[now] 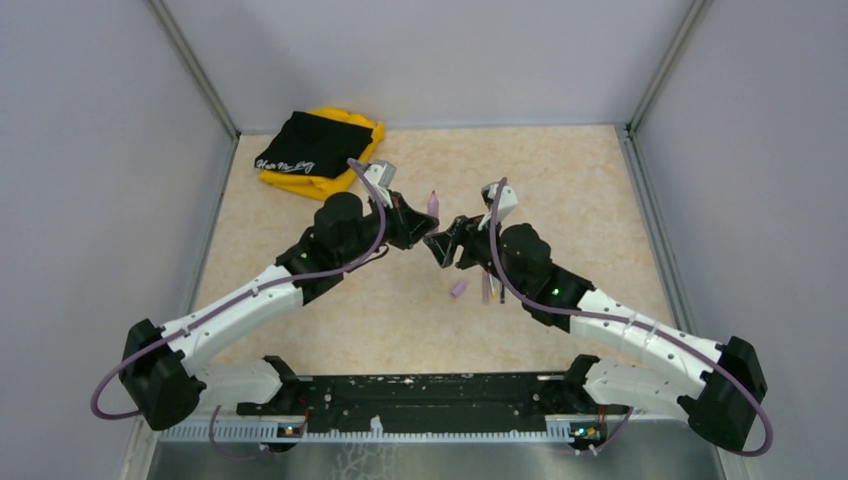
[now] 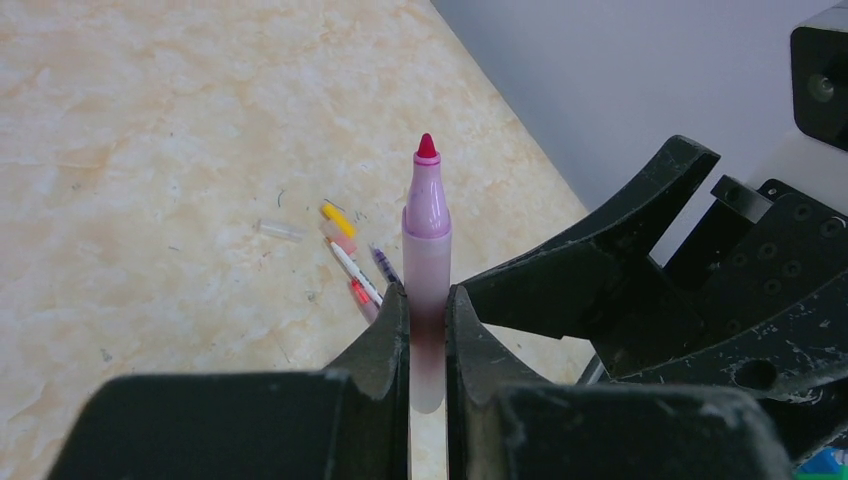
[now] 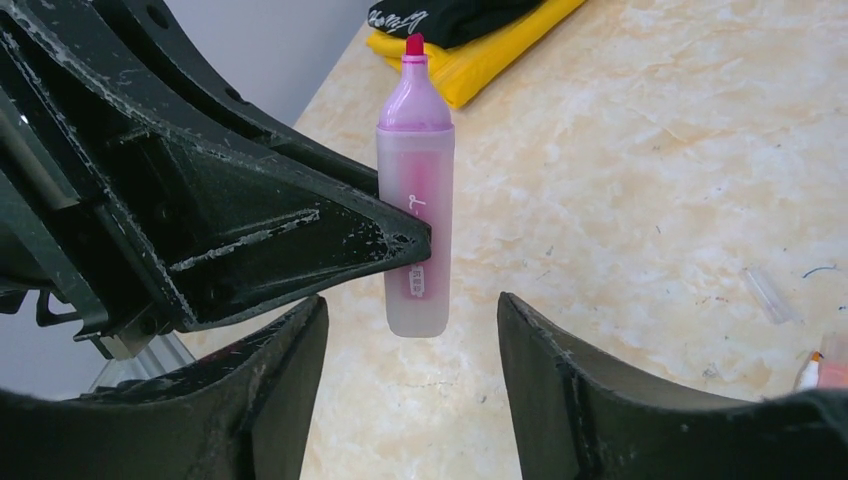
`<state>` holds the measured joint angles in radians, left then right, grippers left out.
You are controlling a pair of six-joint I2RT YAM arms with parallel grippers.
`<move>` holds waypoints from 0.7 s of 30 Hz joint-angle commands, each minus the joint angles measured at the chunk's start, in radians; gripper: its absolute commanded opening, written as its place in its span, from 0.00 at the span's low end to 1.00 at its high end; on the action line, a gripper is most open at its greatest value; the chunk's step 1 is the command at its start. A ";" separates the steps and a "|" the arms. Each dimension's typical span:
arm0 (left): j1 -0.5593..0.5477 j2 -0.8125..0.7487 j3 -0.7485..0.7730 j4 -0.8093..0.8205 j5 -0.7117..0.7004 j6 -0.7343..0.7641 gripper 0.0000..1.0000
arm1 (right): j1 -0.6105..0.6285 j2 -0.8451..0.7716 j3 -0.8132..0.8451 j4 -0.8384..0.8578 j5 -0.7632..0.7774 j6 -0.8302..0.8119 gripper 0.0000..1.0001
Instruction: Insert the pens into the pen caps
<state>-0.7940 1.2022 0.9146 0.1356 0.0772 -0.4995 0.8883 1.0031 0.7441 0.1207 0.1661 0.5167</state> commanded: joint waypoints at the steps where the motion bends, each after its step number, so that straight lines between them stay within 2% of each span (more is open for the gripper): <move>1: -0.008 -0.017 0.036 0.004 0.010 0.007 0.05 | 0.009 -0.034 -0.006 0.051 0.013 0.011 0.64; 6: -0.007 -0.024 0.033 0.021 0.031 -0.003 0.06 | 0.010 -0.006 -0.007 0.057 -0.020 0.024 0.64; 21: -0.008 -0.059 0.018 0.068 0.093 -0.030 0.07 | 0.009 0.018 0.004 0.085 -0.045 0.050 0.47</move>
<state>-0.7959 1.1690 0.9199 0.1528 0.1444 -0.5201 0.8883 1.0145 0.7330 0.1478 0.1410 0.5556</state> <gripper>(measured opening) 0.123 0.499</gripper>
